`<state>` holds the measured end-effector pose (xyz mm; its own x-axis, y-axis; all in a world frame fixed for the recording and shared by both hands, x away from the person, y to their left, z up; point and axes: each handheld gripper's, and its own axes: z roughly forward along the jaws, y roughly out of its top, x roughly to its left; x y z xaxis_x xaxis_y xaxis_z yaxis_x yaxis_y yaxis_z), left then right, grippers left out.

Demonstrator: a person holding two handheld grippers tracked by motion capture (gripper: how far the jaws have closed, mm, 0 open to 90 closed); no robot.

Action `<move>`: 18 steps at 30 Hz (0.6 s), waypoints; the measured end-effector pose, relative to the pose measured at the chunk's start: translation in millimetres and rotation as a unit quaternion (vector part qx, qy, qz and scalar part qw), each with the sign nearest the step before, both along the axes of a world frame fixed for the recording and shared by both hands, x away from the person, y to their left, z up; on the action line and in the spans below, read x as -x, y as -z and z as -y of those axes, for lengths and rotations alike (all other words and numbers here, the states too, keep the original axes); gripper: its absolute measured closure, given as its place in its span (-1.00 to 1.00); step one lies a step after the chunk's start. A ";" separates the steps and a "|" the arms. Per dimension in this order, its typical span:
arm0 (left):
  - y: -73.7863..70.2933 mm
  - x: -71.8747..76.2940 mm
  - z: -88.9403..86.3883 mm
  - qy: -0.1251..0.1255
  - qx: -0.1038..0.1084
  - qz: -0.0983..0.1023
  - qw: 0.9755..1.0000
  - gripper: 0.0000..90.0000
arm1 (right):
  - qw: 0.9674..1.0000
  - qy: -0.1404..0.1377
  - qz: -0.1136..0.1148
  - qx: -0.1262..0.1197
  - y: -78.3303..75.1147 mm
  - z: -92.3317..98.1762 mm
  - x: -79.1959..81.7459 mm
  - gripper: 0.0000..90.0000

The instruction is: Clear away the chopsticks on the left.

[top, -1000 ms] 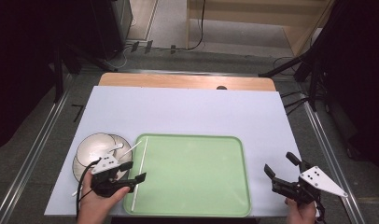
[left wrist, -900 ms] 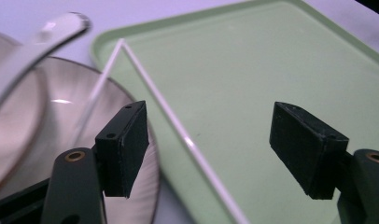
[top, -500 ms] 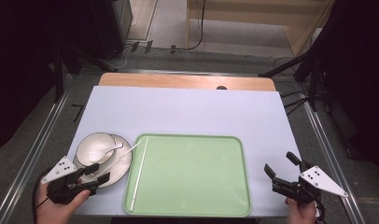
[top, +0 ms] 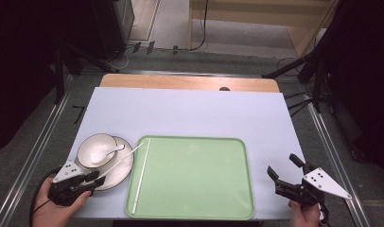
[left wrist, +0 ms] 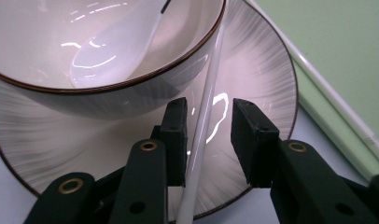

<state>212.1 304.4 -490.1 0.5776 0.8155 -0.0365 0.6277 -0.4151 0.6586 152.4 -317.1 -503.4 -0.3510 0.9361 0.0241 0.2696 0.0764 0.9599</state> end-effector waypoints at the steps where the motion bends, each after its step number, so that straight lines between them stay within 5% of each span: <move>1: 1.9 -1.1 1.7 -0.002 -0.009 -0.001 1.000 0.54 | 1.000 0.000 0.000 0.001 0.1 -0.2 0.0 -0.74; 6: 3.3 -0.8 7.6 0.010 -0.021 -0.004 1.000 0.87 | 1.000 -0.001 -0.001 0.001 0.3 -0.5 0.0 -0.74; 13: -7.9 5.3 19.3 0.023 -0.008 0.000 1.000 0.89 | 1.000 0.000 0.000 0.001 0.2 0.0 0.1 -0.74; 18: -12.6 8.8 44.7 0.025 -0.003 0.007 1.000 0.89 | 1.000 0.000 0.000 0.002 0.2 -0.3 -0.1 -0.74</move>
